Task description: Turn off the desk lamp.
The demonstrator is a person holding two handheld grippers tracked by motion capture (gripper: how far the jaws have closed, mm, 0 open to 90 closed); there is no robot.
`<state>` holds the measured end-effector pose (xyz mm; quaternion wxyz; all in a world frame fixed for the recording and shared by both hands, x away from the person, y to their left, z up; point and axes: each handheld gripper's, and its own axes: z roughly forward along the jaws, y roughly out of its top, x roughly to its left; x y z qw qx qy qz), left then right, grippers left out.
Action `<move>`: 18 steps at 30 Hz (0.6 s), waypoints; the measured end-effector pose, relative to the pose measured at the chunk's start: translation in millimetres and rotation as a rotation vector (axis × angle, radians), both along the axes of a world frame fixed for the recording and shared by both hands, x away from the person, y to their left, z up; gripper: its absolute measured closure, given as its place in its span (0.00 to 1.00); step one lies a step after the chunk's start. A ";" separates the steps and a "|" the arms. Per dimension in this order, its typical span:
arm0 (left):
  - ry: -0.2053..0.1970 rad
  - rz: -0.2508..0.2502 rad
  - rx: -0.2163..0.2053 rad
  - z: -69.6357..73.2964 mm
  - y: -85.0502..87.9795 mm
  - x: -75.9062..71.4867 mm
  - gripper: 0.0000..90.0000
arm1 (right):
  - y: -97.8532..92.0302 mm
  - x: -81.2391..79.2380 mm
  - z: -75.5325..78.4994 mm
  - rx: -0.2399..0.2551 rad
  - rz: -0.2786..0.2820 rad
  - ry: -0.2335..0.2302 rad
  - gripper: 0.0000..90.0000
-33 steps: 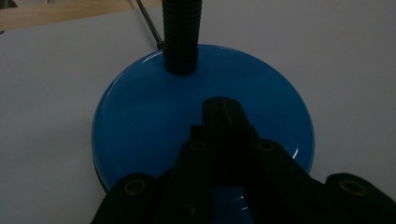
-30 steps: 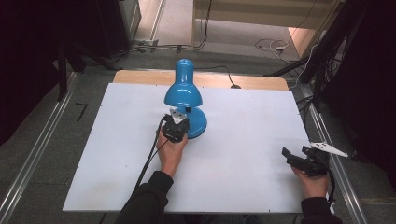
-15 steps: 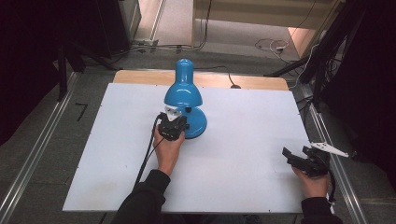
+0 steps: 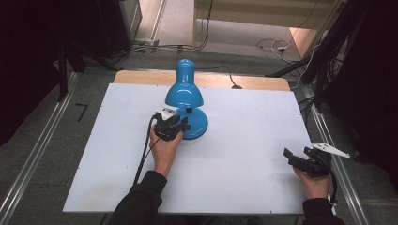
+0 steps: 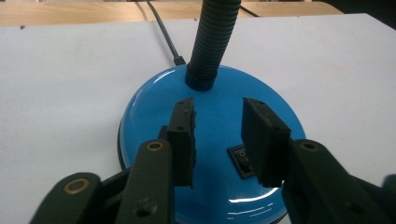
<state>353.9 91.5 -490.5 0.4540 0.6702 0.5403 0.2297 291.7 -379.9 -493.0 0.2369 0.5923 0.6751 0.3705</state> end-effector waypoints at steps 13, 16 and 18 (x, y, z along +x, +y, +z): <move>-0.008 0.022 -0.010 1.6 11.9 -4.5 0.54 | 0.6 0.2 -0.6 -0.006 0.002 -0.001 0.13; -0.003 0.011 -0.012 1.6 13.2 -6.1 0.51 | 0.6 0.2 -0.7 -0.006 0.002 0.000 0.13; 0.002 0.007 -0.017 0.8 14.1 -7.4 0.48 | 0.7 0.1 -0.7 -0.006 0.003 0.001 0.13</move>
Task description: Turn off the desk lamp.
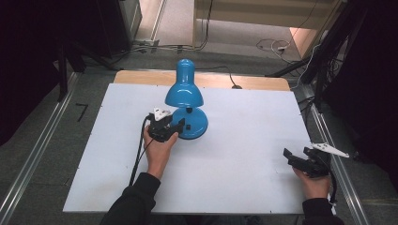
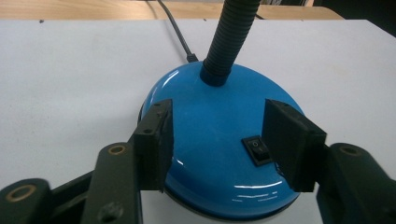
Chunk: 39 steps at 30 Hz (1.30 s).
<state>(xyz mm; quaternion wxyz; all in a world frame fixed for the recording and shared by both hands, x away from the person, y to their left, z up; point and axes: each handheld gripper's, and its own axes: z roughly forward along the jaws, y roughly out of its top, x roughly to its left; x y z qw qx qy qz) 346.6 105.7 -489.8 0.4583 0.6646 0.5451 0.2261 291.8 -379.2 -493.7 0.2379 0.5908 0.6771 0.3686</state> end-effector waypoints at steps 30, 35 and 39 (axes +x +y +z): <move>0.015 -0.004 0.022 -1.4 27.6 -22.7 0.40 | -0.5 -0.7 0.3 0.006 0.000 0.001 0.13; 0.027 0.002 0.017 -1.4 30.5 -24.1 0.38 | -0.4 -0.6 0.3 0.006 0.000 0.001 0.13; 0.027 0.008 0.015 -1.2 33.7 -25.7 0.38 | -1.1 -0.7 0.5 0.006 0.000 -0.004 0.13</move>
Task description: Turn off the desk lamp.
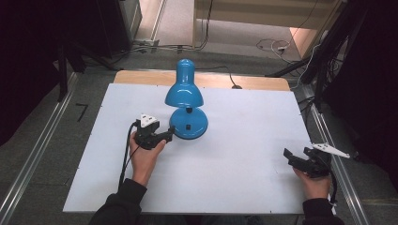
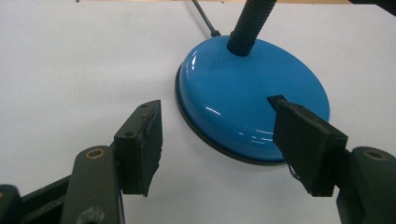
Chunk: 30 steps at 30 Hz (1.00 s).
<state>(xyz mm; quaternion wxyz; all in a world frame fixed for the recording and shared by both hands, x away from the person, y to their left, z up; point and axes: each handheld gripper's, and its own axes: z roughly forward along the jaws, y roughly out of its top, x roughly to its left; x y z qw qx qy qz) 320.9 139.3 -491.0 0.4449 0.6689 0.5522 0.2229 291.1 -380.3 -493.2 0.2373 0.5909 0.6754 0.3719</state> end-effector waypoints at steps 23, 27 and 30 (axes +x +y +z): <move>0.007 0.055 -0.012 -1.4 30.4 -21.3 0.32 | -0.4 0.1 0.3 0.001 0.002 -0.003 0.13; 0.007 0.050 -0.013 -1.5 30.7 -25.2 0.31 | 1.4 -0.2 0.8 0.001 0.002 -0.001 0.13; 0.008 0.048 -0.006 -0.9 31.4 -28.6 0.31 | 1.0 -0.4 0.8 0.003 -0.002 0.001 0.13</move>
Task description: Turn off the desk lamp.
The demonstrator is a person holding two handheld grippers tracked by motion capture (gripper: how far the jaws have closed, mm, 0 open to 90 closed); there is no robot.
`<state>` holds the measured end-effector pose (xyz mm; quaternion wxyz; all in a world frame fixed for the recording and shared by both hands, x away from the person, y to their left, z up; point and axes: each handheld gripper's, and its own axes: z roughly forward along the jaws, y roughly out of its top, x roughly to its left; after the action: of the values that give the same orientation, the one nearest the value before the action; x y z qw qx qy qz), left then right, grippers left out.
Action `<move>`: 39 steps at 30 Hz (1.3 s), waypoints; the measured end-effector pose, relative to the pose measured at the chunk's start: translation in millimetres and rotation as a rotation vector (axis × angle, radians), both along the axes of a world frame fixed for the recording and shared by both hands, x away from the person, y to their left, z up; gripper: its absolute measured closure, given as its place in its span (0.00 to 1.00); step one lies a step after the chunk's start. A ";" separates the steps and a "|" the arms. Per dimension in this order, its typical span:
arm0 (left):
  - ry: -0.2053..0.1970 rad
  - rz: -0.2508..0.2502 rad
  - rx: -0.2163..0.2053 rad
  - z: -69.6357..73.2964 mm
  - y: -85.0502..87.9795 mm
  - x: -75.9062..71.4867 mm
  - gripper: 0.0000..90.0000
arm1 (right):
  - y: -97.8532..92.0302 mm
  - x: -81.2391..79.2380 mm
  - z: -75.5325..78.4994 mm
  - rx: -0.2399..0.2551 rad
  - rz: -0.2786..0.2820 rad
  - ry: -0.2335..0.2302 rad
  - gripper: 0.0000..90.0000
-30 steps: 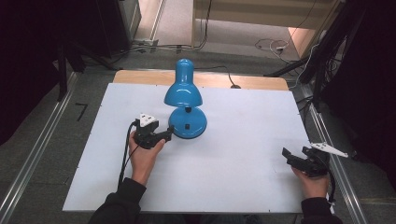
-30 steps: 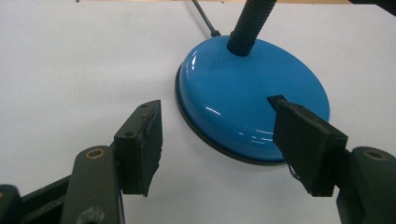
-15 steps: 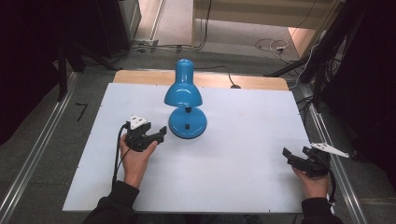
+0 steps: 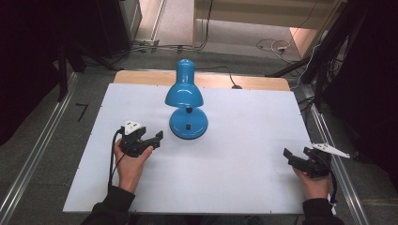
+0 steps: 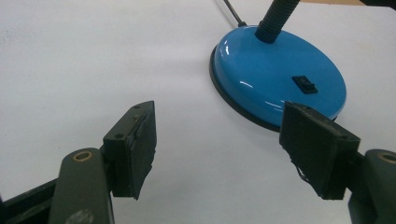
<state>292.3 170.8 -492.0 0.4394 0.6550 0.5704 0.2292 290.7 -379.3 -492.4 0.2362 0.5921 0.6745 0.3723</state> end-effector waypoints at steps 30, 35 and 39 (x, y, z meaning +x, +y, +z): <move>-0.003 0.045 0.002 -1.7 29.0 -28.3 0.29 | -0.4 -0.7 0.7 0.004 0.001 -0.003 0.13; -0.001 0.050 -0.001 -2.4 34.3 -32.6 0.29 | -0.4 -0.8 0.7 0.001 0.001 -0.005 0.13; -0.005 0.055 -0.005 -1.1 37.5 -36.9 0.29 | 0.1 -0.9 0.7 -0.001 0.002 -0.004 0.13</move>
<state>255.5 208.2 -493.1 0.4361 0.6375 0.5874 0.2415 289.9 -379.2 -491.8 0.2374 0.5905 0.6749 0.3735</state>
